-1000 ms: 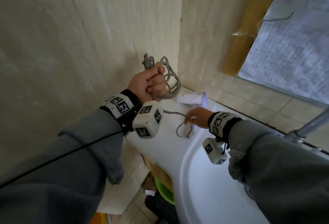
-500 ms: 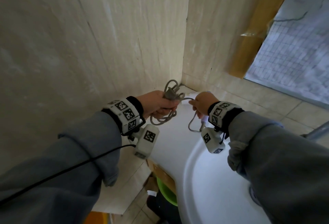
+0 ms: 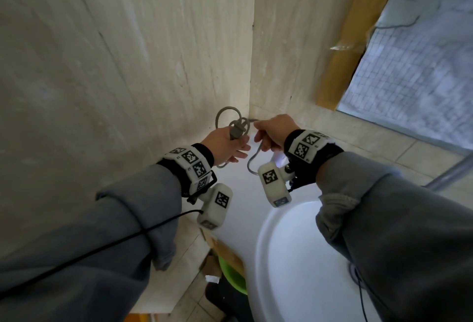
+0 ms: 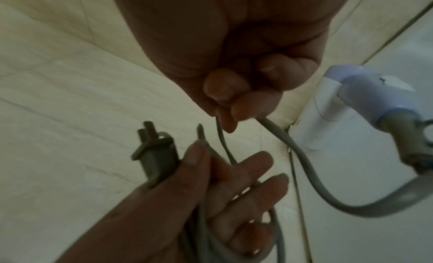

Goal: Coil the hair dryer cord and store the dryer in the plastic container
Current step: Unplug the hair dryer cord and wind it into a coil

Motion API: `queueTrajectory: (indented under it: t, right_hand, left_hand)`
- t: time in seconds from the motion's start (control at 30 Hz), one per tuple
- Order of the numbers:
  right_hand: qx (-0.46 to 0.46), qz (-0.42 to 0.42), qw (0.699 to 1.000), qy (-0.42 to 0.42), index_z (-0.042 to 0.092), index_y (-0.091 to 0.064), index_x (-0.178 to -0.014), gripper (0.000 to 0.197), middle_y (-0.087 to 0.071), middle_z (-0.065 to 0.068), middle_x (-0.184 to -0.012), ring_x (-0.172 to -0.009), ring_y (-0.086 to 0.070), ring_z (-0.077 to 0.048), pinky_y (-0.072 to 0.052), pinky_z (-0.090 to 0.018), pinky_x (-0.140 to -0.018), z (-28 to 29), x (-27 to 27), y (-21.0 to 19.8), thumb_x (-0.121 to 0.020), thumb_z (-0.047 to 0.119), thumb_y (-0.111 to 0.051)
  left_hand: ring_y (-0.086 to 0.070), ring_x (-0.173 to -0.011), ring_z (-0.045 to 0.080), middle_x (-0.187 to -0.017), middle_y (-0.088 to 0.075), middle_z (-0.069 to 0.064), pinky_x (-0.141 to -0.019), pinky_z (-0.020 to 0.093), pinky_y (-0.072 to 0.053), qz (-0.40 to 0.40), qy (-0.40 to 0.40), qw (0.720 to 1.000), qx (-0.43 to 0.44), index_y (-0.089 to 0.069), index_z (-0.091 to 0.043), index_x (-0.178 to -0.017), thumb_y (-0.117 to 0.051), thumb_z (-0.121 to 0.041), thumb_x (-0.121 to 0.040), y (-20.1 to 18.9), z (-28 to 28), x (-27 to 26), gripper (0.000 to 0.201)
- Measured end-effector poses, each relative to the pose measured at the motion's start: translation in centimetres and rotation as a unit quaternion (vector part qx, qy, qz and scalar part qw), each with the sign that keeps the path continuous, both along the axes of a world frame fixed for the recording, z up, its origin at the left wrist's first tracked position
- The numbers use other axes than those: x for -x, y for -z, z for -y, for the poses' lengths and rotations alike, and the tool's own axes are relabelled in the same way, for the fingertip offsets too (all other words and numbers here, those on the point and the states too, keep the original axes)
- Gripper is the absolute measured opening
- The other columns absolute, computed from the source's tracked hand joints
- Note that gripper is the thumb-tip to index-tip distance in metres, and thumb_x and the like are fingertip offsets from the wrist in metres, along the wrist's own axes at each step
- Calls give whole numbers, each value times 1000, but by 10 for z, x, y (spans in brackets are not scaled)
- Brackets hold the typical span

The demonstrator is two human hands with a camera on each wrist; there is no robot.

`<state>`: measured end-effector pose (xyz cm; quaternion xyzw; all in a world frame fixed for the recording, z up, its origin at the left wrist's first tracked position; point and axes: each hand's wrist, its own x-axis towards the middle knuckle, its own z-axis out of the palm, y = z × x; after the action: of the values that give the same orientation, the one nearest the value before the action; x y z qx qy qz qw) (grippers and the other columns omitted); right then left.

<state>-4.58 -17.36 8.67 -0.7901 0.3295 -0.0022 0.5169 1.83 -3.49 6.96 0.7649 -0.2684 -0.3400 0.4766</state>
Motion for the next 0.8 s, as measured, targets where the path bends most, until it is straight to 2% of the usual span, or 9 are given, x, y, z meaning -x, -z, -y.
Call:
queueTrajectory:
  t: [0.1,0.2,0.3,0.37,0.43,0.53,0.6,0.67,0.8]
  right_hand:
    - [-21,16,1000,2,7,-60,-55,42,-48,1,-28,-27,-43,-9,-30,-20,-38,-3,-1,-4,-89,29,-55]
    - [-65,27,997,15,6,-59,-58,40,-45,1,-27,-38,-44,-17,-28,-21,-39,-2,0,-2,-91,26,-51]
    - [-137,39,989,31,8,-57,-58,38,-44,-1,-29,-48,-39,-22,-29,-24,-44,-1,3,3,-91,21,-45]
    - [-181,59,981,38,8,-55,-58,36,-40,-1,-29,-46,-38,-21,-26,-24,-46,-1,5,4,-91,17,-42]
    - [-220,79,971,42,7,-53,-62,34,-36,1,-29,-37,-43,-18,-22,-24,-47,-1,9,1,-92,13,-39]
    - [-263,114,957,33,7,-51,-67,34,-39,1,-31,-34,-48,-14,-24,-22,-46,-2,13,-3,-97,17,-36]
    - [-273,151,949,40,9,-51,-72,35,-45,1,-35,-39,-50,-14,-28,-22,-45,-3,13,-2,-99,24,-36]
    - [-262,166,948,67,11,-52,-79,31,-51,0,-41,-47,-50,-17,-30,-24,-47,1,14,0,-99,29,-38]
    - [-181,52,980,64,12,-56,-77,27,-55,-3,-62,-53,-50,-16,-28,-23,-49,6,27,19,-97,27,-45]
  left_hand:
    - [-68,-92,26,-105,-69,10,-72,29,-53,-4,0,1000,5,-59,-13,-104,-54,-30,-90,2,6,0,23]
    - [-69,-94,26,-107,-69,15,-70,27,-51,-32,0,999,32,-60,-13,-107,-53,-30,-91,2,9,1,24]
    - [-67,-94,28,-107,-66,21,-86,41,-51,-59,-4,996,68,-59,-6,-109,-49,-23,-93,1,11,3,25]
    - [-66,-97,29,-107,-68,23,-98,49,-45,-34,-9,996,78,-61,-6,-108,-52,-30,-89,2,11,2,32]
    - [-64,-99,28,-105,-70,20,-99,47,-44,11,-10,997,76,-64,-9,-107,-51,-41,-80,4,12,1,43]
    - [-61,-84,24,-91,-68,17,-87,38,-45,21,2,995,95,-63,-4,-101,-48,-36,-87,3,14,2,38]
    - [-55,-70,18,-76,-61,8,-77,33,-44,2,7,991,131,-61,-9,-86,-43,-24,-95,0,16,2,25]
    - [-49,-61,15,-62,-55,1,-69,28,-42,-11,1,987,160,-55,-14,-73,-39,-23,-97,-3,18,0,30]
    - [-44,-53,11,-47,-46,-8,-63,22,-41,-97,-25,968,229,-45,-14,-67,-35,-28,-98,-14,19,-3,36]
